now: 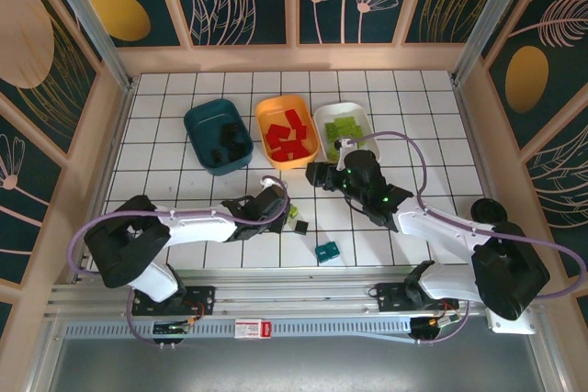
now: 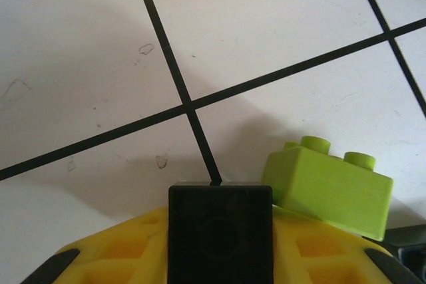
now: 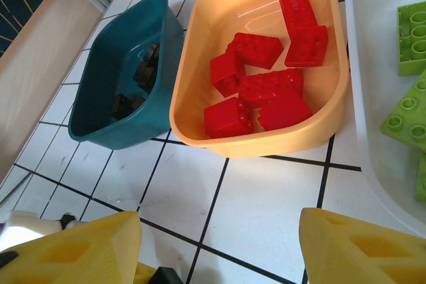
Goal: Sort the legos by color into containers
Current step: Pick up the lego from the middle-left of the table, then place the lego in the container.
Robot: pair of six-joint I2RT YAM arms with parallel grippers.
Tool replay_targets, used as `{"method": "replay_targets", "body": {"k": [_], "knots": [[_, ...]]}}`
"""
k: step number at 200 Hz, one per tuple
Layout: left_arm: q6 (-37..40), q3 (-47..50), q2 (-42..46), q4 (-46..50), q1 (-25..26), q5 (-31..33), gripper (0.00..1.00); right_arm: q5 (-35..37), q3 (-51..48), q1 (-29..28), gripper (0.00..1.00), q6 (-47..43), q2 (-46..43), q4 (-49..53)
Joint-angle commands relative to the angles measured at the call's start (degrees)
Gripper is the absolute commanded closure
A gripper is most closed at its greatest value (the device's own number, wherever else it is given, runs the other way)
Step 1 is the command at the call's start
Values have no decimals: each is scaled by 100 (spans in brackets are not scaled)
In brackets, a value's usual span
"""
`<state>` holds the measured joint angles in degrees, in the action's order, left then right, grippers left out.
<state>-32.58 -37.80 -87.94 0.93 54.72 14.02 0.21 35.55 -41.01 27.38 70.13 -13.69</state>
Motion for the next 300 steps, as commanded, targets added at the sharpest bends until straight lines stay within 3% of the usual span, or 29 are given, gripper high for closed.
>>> {"method": "replay_targets", "body": {"k": [1, 31, 74, 106, 135, 189, 208, 223, 255, 300], "knots": [[-134, 110, 681, 330, 3, 167, 71, 140, -101, 57, 36, 27, -203, 8], [-109, 81, 1561, 733, -347, 471, 71, 94, -120, 72, 36, 32, -200, -48], [-138, -128, 2220, 613, -2203, 259, 71, -123, -174, 67, 36, 59, -54, -46], [-369, -540, 1567, 135, -3227, 78, 74, -241, -206, 56, 36, 58, 18, -74], [-496, -975, 659, -231, -3856, -148, 76, -548, -206, 50, 36, -36, -34, -8], [-425, -2057, -721, -37, -4197, -130, 74, -665, -385, -86, 35, -171, -176, 218], [-425, -2164, -893, -17, -4235, -139, 62, -874, -449, -124, 35, -212, -189, 179], [-421, -2239, -917, -5, -4236, -201, 46, -1069, -426, -219, 35, -312, -88, 187], [-391, -2346, -502, 65, -4235, -502, 31, -765, -6, -649, 34, -684, 501, 745], [-469, -1834, 1048, -49, -4064, -1114, 13, -300, 507, -1245, 34, -960, 1352, 1222]]}}
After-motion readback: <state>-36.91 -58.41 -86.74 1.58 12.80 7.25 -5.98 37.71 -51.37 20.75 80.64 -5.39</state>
